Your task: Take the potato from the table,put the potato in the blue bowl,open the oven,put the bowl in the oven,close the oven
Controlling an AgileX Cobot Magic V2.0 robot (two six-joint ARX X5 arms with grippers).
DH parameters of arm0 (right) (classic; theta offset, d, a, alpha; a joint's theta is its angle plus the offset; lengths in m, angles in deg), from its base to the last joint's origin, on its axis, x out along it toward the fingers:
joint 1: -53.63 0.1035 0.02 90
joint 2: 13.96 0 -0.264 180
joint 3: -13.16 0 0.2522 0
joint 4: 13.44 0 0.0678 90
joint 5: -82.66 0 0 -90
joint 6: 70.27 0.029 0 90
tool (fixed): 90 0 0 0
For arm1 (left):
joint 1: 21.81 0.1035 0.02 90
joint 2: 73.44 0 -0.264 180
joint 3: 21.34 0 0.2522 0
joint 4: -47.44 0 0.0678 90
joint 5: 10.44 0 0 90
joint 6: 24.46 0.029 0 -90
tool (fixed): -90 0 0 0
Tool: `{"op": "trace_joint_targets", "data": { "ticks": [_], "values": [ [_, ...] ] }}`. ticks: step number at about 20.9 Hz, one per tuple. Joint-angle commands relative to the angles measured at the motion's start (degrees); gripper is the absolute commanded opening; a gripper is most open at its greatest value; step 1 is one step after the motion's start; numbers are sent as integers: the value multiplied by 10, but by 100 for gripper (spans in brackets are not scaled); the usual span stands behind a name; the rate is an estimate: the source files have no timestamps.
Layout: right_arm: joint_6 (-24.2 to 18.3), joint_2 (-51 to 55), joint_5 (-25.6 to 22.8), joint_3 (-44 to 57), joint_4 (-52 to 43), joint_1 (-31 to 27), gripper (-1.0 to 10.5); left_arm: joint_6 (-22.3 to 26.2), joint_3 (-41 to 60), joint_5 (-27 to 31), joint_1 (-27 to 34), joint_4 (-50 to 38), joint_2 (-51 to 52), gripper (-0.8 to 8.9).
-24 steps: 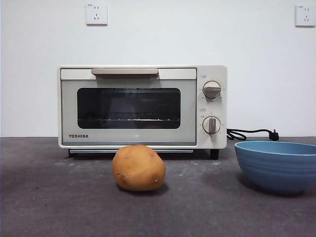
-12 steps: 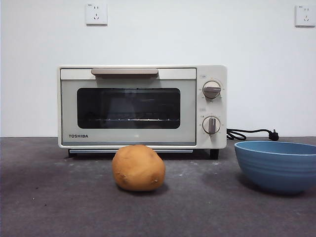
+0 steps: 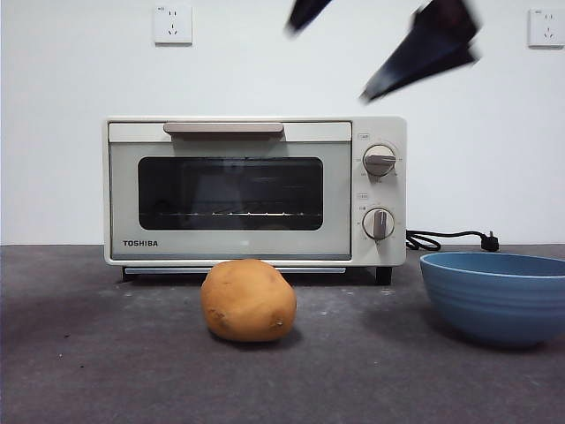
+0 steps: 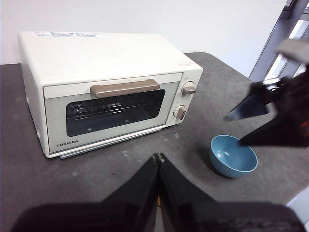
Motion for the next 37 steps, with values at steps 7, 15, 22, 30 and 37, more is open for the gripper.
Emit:
{"op": "trace_joint_targets", "data": {
  "ticks": [7,15,22,30,37],
  "values": [
    [27,-169,-57,0,-96,45,635,7,-1,-2,-2,-4,0,-8],
    [41,-276,-58,0,-150,61,635,7,-1,-1,-2,-4,0,-8],
    [41,-300,-86,0,-165,71,177,7,-1,-1,-2,-4,0,-8],
    [40,-257,-87,0,-168,70,-17,7,-1,-1,-2,-4,0,-8],
    [11,-71,-147,0,-43,33,-17,7,-1,-1,-2,-4,0,-8]
  ]
}}
